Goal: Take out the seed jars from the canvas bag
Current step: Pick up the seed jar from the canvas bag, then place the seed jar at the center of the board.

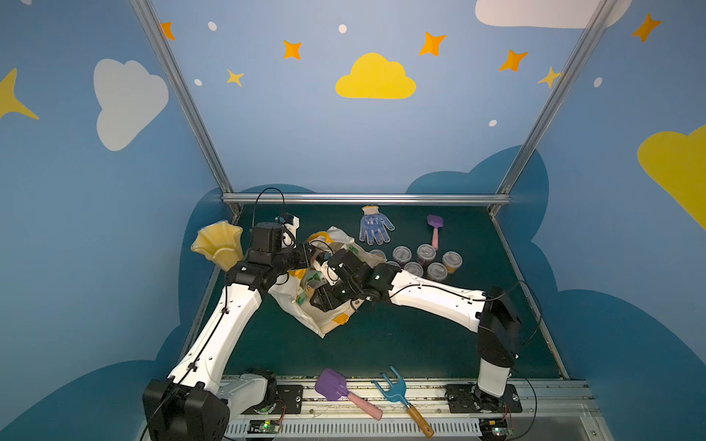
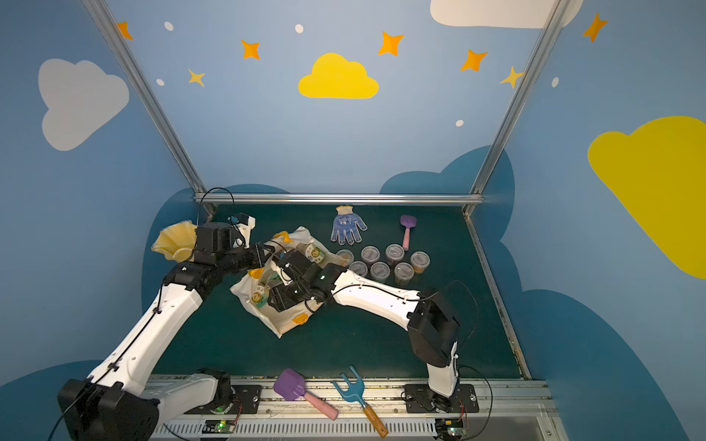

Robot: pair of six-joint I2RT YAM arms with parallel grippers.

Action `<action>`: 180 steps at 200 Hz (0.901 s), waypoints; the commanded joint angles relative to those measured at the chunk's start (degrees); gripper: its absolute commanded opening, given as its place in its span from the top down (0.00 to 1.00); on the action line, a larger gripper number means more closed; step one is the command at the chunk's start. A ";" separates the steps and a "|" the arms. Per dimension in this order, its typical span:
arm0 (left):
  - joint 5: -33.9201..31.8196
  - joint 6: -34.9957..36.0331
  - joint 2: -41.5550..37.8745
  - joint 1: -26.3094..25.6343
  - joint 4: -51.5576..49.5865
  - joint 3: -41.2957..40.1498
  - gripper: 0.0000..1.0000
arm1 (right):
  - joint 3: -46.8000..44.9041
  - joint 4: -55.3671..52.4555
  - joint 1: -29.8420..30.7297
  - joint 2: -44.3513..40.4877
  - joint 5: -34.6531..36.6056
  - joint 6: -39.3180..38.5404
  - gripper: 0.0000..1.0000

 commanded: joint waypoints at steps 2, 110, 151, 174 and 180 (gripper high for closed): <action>0.39 0.44 -2.25 -0.17 2.13 -0.27 0.96 | -1.72 -3.81 -1.63 -4.24 -2.66 -1.99 0.37; 0.86 0.22 -1.39 -0.17 4.69 -2.10 0.96 | -13.26 -19.12 -9.60 -23.36 -3.12 -3.10 0.37; 1.16 -0.07 -0.97 -0.17 5.74 -3.04 0.96 | -18.27 -26.81 -13.27 -30.38 -0.32 -1.04 0.36; 1.31 -0.07 -1.06 -0.17 5.56 -3.05 0.96 | -21.47 -31.01 -17.06 -32.48 1.42 -0.75 0.36; 1.36 -0.06 -1.29 -0.17 5.50 -3.09 0.96 | -22.44 -31.84 -18.27 -32.72 1.45 -0.92 0.36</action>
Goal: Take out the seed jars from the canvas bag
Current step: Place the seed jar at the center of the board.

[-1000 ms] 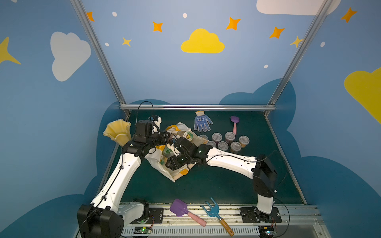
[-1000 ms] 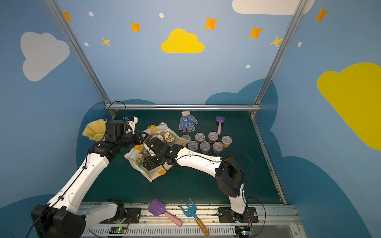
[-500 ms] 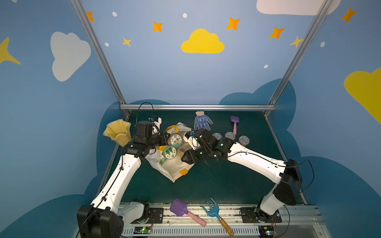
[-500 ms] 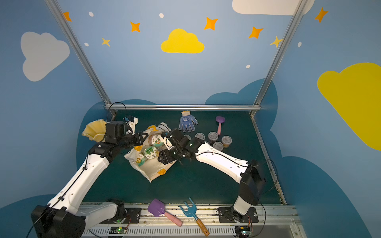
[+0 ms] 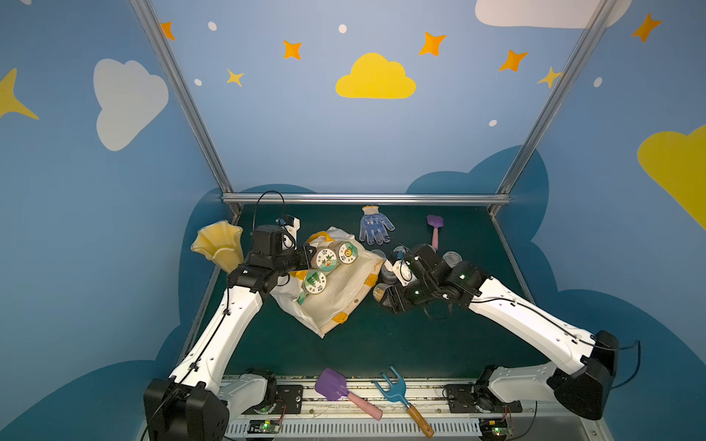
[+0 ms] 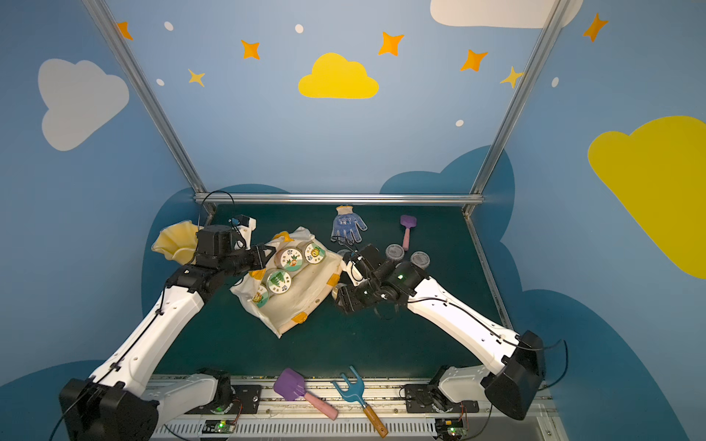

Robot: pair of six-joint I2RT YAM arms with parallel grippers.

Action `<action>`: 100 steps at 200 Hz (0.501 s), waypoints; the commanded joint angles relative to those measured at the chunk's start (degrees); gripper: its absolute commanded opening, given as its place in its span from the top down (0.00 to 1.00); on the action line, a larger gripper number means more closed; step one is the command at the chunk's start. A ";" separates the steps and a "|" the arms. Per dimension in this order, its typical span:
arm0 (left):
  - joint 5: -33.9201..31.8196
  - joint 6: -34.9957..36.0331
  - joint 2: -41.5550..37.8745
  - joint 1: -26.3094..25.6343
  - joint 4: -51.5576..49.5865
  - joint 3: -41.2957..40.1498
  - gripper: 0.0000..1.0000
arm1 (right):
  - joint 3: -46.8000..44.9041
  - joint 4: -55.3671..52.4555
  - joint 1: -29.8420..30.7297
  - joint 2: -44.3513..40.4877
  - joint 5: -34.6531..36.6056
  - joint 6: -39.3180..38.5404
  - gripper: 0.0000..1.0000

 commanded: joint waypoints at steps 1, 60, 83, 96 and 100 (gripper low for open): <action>0.87 -0.22 -0.75 -0.17 1.71 -0.35 0.96 | -3.05 -7.15 -3.62 -1.91 2.30 0.62 0.36; 1.76 -0.71 -1.85 -0.17 1.70 -1.31 0.96 | -9.15 -12.78 -15.12 2.61 0.71 -2.52 0.36; 1.90 -1.34 -2.27 -0.15 2.44 -2.29 0.96 | -11.45 -13.16 -19.09 4.66 1.24 -3.66 0.36; 2.30 -1.66 -2.35 -0.17 2.91 -2.65 0.96 | -12.92 -12.38 -21.88 5.89 0.23 -4.00 0.36; 2.42 -1.77 -2.34 -0.17 3.11 -2.67 0.96 | -13.17 -11.97 -22.56 6.09 -0.11 -3.77 0.36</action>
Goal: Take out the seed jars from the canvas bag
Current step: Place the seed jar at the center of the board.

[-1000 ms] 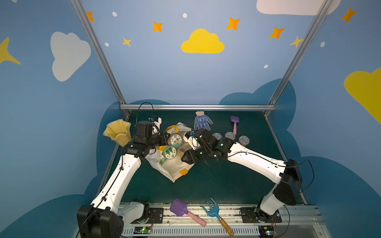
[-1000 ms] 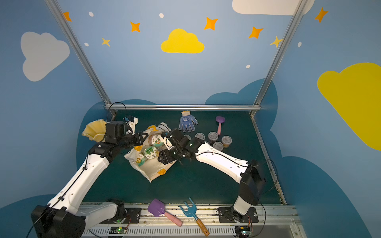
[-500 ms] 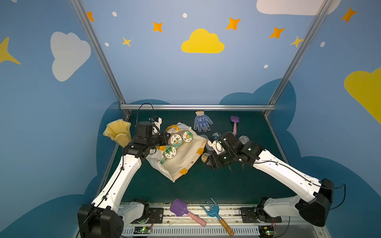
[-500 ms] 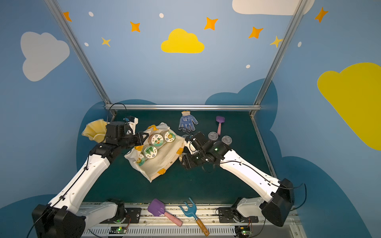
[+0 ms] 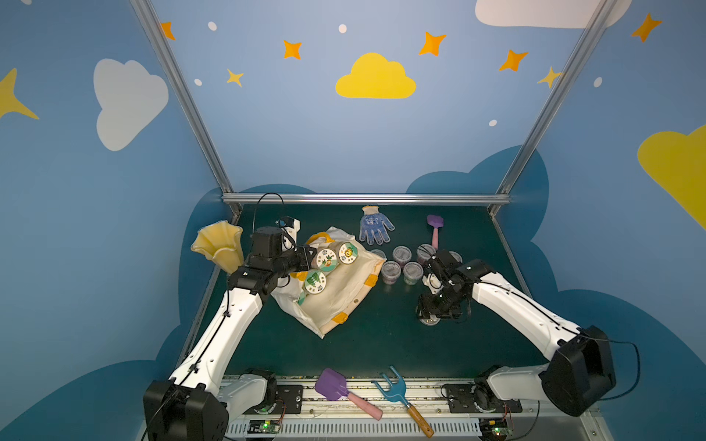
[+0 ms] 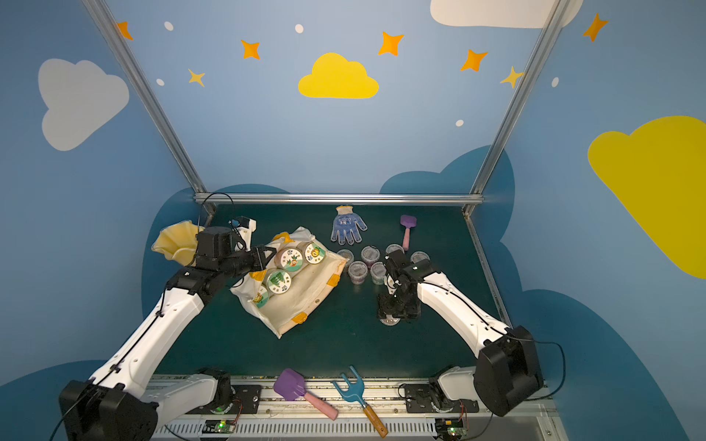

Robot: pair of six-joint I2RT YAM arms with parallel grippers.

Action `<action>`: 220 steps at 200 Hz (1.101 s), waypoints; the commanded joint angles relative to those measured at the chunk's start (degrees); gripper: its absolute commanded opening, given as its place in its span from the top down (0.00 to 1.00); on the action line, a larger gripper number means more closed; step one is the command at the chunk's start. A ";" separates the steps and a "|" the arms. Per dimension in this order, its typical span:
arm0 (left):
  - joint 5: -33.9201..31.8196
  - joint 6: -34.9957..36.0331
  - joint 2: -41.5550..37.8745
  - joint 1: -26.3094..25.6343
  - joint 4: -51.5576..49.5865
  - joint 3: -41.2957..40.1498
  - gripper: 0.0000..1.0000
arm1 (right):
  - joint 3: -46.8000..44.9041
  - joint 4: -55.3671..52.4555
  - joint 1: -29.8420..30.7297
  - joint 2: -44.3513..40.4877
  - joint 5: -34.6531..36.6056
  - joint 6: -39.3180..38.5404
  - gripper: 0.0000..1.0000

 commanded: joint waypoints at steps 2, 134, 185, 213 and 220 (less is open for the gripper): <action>1.54 -0.96 -1.33 -0.17 1.66 -0.83 0.96 | -2.12 -1.25 -4.07 1.70 -1.04 -1.25 0.36; 3.41 -1.67 -1.22 -0.17 2.59 -1.21 0.96 | -0.49 1.50 -12.44 9.61 1.09 0.45 0.29; 3.89 -1.80 -0.72 -0.17 2.90 -1.03 0.96 | -0.58 1.67 -15.43 6.93 2.68 0.87 0.13; 3.59 -1.55 -0.96 -0.17 2.36 -0.79 0.95 | 0.53 1.14 -15.55 3.90 3.11 0.73 0.12; 3.55 -1.46 -1.12 -0.17 2.24 -0.77 0.95 | 1.21 0.71 -15.45 2.86 3.30 0.43 0.12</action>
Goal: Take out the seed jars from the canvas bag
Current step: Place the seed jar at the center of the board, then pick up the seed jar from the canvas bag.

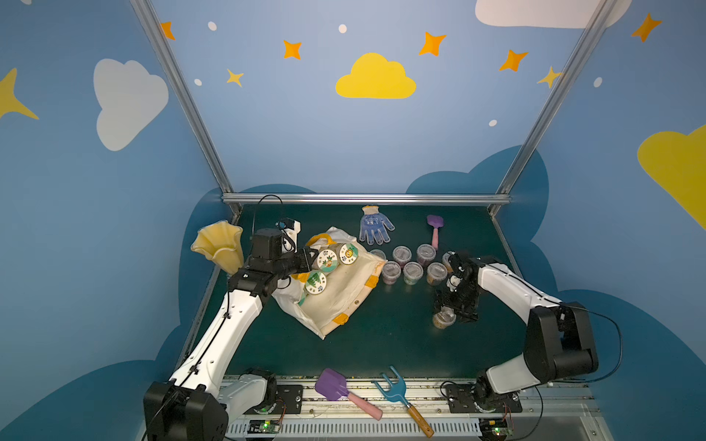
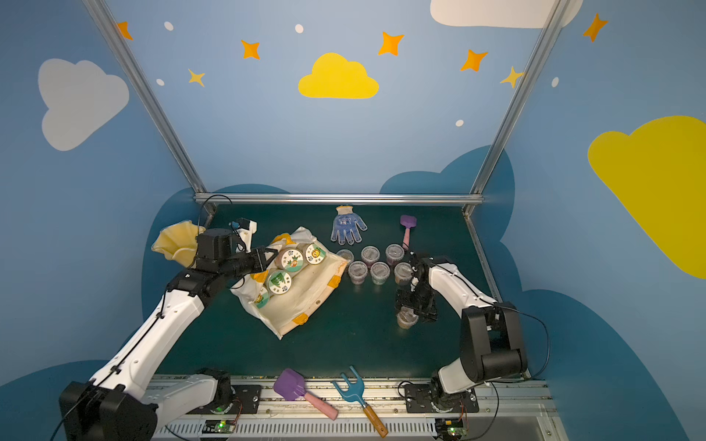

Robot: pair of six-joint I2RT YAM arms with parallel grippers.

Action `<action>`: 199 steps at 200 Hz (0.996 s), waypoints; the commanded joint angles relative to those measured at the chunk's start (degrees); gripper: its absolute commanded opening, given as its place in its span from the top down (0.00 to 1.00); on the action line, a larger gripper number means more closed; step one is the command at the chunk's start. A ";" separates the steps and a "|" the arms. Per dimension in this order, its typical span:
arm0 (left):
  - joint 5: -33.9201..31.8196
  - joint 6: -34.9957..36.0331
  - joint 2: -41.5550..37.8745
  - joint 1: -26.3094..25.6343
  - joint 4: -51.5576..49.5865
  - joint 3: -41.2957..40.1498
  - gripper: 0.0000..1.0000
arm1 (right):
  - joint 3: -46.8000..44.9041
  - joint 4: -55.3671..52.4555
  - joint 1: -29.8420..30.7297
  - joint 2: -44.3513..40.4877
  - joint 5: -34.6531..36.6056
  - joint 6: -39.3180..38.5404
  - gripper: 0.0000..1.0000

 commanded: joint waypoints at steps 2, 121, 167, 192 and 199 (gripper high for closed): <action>1.26 0.08 -0.87 -0.17 1.19 0.22 0.95 | 3.09 -1.55 0.08 -4.22 1.53 0.02 0.12; 2.08 -0.18 -0.50 -0.17 1.01 0.74 0.95 | 12.28 3.71 24.66 -14.94 6.10 2.32 0.15; 2.20 -0.95 -0.93 -0.17 1.11 0.48 0.95 | 16.75 20.53 38.53 -10.95 7.17 3.58 0.15; 2.36 -1.83 -0.54 -0.17 1.48 0.56 0.95 | 17.01 33.45 44.05 -4.93 8.53 7.04 0.15; 2.37 -1.98 -0.55 -0.17 1.40 0.57 0.95 | 17.10 36.74 45.46 -3.12 9.10 7.86 0.15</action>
